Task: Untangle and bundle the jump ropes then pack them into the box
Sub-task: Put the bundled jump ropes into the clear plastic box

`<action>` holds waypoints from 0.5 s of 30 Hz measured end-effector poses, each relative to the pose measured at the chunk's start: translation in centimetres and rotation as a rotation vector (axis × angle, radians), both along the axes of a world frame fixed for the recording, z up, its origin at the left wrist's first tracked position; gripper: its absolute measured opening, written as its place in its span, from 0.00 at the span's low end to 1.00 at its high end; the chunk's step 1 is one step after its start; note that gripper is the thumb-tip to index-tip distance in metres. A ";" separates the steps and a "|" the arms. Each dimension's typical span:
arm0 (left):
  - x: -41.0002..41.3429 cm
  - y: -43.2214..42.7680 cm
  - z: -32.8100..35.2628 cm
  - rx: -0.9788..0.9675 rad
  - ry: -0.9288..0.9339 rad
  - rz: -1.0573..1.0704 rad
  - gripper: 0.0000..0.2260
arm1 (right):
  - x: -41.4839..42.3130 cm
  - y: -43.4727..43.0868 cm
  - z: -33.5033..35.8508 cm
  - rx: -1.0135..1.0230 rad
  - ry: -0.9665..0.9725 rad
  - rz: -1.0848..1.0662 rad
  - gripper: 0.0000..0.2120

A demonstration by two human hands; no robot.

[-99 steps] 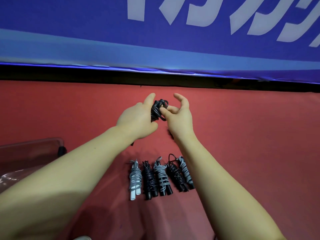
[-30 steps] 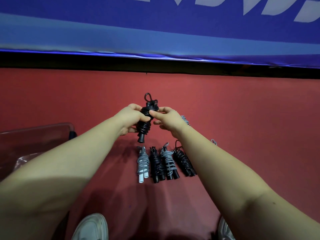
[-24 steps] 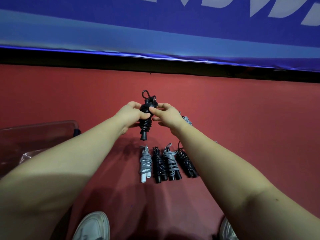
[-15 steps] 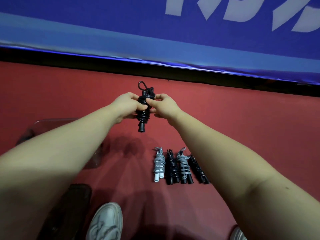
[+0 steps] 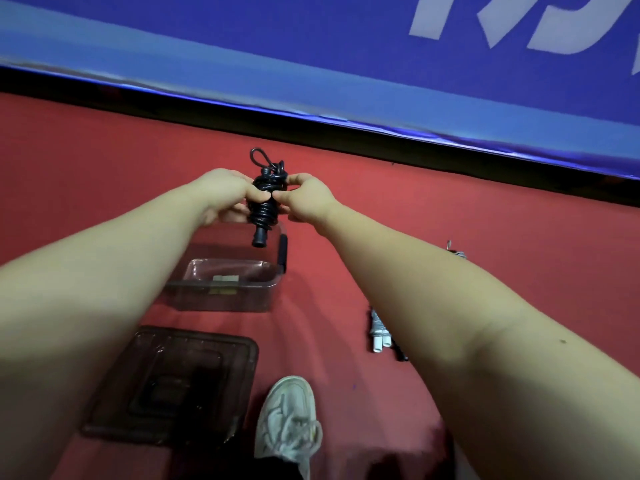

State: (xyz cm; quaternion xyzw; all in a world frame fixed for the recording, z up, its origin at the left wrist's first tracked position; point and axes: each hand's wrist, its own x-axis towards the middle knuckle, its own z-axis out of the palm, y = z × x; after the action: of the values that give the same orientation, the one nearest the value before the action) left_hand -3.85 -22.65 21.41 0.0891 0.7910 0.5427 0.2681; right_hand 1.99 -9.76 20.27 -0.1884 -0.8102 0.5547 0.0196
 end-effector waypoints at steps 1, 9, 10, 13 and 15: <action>-0.3 -0.5 -0.3 -0.013 -0.001 0.003 0.07 | -0.4 -0.5 -0.3 0.018 -0.007 0.012 0.21; -4.3 -2.9 -4.7 -0.116 -0.055 0.071 0.06 | -4.6 -2.5 -3.3 0.182 -0.125 0.200 0.16; -5.2 -3.1 -5.6 -0.126 -0.073 0.096 0.05 | -5.5 -2.7 -3.8 0.209 -0.137 0.241 0.15; -7.5 -3.0 -9.3 -0.217 -0.128 0.131 0.04 | -7.9 -2.8 -6.3 0.341 -0.221 0.371 0.14; -9.0 -2.6 -11.8 -0.292 -0.152 0.132 0.04 | -9.4 -2.7 -8.1 0.457 -0.278 0.453 0.15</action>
State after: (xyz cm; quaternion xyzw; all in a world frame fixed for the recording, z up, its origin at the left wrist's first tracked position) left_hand -12.88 -25.30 9.57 -0.0445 0.8430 0.4435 0.3011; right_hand -7.42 -12.49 12.18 -0.0681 -0.9296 0.3185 -0.1727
